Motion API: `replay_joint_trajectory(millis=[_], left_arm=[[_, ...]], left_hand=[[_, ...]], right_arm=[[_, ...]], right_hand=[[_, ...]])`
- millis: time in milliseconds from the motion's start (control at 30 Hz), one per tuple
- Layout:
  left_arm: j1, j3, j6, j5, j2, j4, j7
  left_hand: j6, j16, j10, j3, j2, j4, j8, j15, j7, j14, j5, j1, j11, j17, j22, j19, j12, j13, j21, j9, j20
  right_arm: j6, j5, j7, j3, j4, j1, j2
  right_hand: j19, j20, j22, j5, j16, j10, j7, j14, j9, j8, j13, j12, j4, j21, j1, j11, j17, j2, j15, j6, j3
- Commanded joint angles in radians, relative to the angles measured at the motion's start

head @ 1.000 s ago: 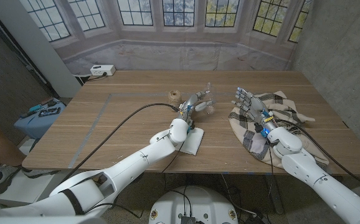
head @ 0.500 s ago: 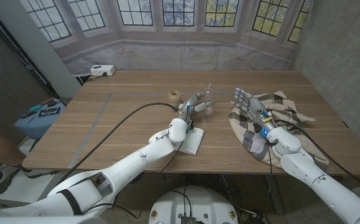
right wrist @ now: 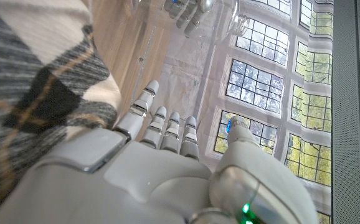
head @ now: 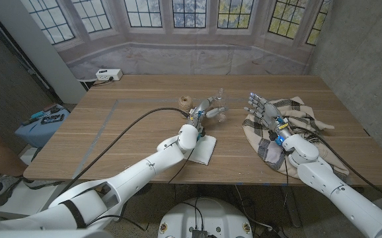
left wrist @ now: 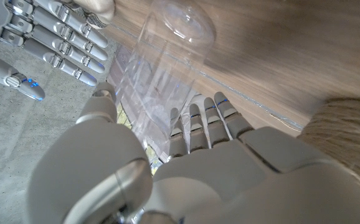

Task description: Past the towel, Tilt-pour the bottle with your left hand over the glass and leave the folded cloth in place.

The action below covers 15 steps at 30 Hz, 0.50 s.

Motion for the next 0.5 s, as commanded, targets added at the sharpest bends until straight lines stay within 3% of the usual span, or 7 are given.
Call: replay_joint_trajectory(millis=[33, 167, 300, 400, 500], left_arm=[[0.002, -0.003, 0.002, -0.004, 0.02, -0.03, -0.031], [0.006, -0.004, 0.005, -0.004, 0.029, -0.044, -0.041], [0.012, -0.006, 0.003, -0.006, 0.037, -0.057, -0.049], [0.018, -0.008, -0.002, -0.007, 0.042, -0.063, -0.05], [0.024, -0.011, -0.006, -0.008, 0.048, -0.071, -0.054]], left_hand=[[-0.025, -0.001, -0.024, -0.006, -0.011, 0.002, -0.006, 0.011, 0.003, -0.017, -0.006, -0.004, 0.004, -0.011, 0.004, -0.01, -0.006, -0.006, -0.002, -0.001, 0.005], [-0.049, -0.001, -0.044, -0.01, -0.013, 0.004, -0.008, 0.018, -0.006, -0.035, -0.01, -0.008, 0.018, -0.023, 0.003, -0.017, -0.008, -0.014, -0.004, -0.002, 0.009], [-0.079, 0.001, -0.061, -0.013, -0.013, 0.006, -0.009, 0.024, -0.04, -0.047, -0.014, -0.012, 0.02, -0.037, 0.001, -0.023, -0.007, -0.025, -0.006, -0.004, 0.013], [-0.078, 0.002, -0.062, -0.014, -0.013, 0.006, -0.006, 0.026, -0.05, -0.05, -0.014, -0.012, 0.021, -0.04, 0.001, -0.024, -0.005, -0.027, -0.006, -0.005, 0.012], [-0.078, 0.005, -0.062, -0.015, -0.011, 0.007, 0.0, 0.031, -0.102, -0.053, -0.015, -0.013, 0.022, -0.049, 0.001, -0.024, 0.0, -0.036, -0.005, -0.006, 0.013]], right_arm=[[0.006, -0.002, -0.003, 0.003, -0.007, -0.003, -0.003], [0.006, -0.004, -0.006, 0.003, -0.013, -0.007, -0.003], [0.006, -0.006, -0.012, 0.003, -0.023, -0.015, -0.006], [0.007, -0.009, -0.019, 0.004, -0.03, -0.021, -0.008], [0.011, -0.013, -0.027, 0.006, -0.041, -0.031, -0.01]], right_hand=[[0.005, 0.004, 0.005, 0.007, 0.002, 0.007, -0.009, 0.005, -0.001, 0.002, 0.002, 0.003, -0.006, -0.003, 0.012, -0.004, 0.003, -0.002, 0.005, 0.003, 0.005], [0.005, 0.004, 0.005, 0.007, 0.002, 0.008, -0.011, 0.005, -0.001, 0.002, 0.002, 0.003, -0.006, -0.003, 0.012, -0.005, 0.003, -0.002, 0.005, 0.004, 0.005], [0.005, 0.005, 0.005, 0.007, 0.002, 0.008, -0.011, 0.006, -0.001, 0.002, 0.002, 0.003, -0.006, -0.003, 0.013, -0.005, 0.003, -0.002, 0.006, 0.004, 0.005], [0.005, 0.005, 0.005, 0.007, 0.002, 0.008, -0.013, 0.005, -0.001, 0.002, 0.002, 0.003, -0.006, -0.003, 0.013, -0.005, 0.003, -0.002, 0.005, 0.006, 0.006], [0.005, 0.006, 0.005, 0.007, 0.002, 0.009, -0.016, 0.005, -0.001, 0.002, 0.002, 0.003, -0.006, -0.003, 0.013, -0.004, 0.003, -0.002, 0.005, 0.007, 0.006]])
